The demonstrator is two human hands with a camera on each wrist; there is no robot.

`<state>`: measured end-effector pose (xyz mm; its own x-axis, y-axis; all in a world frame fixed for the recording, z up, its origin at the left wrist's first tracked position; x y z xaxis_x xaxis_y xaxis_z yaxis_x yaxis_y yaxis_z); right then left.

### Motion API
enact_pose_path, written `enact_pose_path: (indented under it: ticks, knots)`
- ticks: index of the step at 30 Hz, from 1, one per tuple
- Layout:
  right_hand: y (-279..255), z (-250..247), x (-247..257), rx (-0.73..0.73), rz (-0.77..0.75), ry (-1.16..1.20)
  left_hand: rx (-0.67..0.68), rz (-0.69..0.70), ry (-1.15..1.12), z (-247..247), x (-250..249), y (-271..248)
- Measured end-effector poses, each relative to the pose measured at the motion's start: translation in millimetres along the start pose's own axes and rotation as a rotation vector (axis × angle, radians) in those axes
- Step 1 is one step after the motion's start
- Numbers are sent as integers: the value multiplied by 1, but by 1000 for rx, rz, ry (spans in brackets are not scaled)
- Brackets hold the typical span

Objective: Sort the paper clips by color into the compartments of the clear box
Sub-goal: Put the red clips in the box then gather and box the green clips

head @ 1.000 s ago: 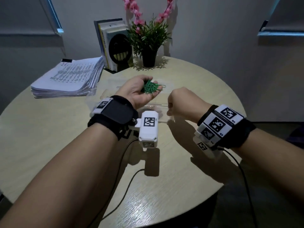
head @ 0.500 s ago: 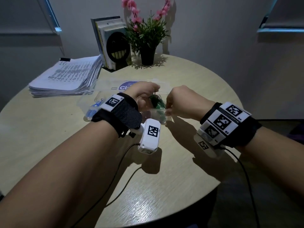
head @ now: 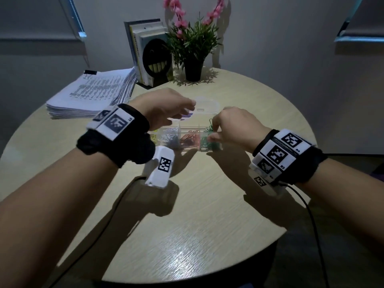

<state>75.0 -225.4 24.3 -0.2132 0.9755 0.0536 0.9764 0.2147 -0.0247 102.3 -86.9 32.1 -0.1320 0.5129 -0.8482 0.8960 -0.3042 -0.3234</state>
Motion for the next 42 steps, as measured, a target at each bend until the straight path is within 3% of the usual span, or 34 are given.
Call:
enact_pose_path:
  ticks: [4, 8, 11, 15, 21, 24, 29, 36, 39, 42]
  knots:
    - [5, -2, 12, -47, -39, -107, -97, -36, 278, -41, 18, -13]
    - [18, -4, 5, -21, 51, -127, -146, -129, 543, -73, 37, -16]
    - [28, -5, -7, 24, 148, -94, -169, -149, 582, -80, 45, -16]
    - [45, -5, -14, 196, 192, 22, -218, -119, 592, -85, 49, -12]
    - [70, -25, -38, 167, 370, 349, -333, -106, 395, -112, 55, -3]
    - [91, -16, -48, 189, 422, 490, -386, -175, 319, -134, 66, 10]
    - [124, 9, -65, 264, 485, 738, -271, -267, -84, -129, 84, 27]
    - [128, 3, -65, 216, 476, 840, -280, -219, -296, -136, 88, 35]
    - [123, -9, -70, 88, 476, 896, -298, -131, -322, -143, 84, 36]
    - [108, -29, -58, -60, 383, 917, -342, -38, -283, -149, 73, 30]
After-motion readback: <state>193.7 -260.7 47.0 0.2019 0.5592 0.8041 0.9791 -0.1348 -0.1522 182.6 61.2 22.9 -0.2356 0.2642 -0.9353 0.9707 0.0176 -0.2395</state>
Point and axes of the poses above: each hand's wrist, its own y-axis towards the middle knuckle, its own z-axis out of the palm, x = y × z, the point moved 8 cm from there along y, towards the middle knuckle, and after that the axes turned 6 degrees about x, right-handed, at the moved point
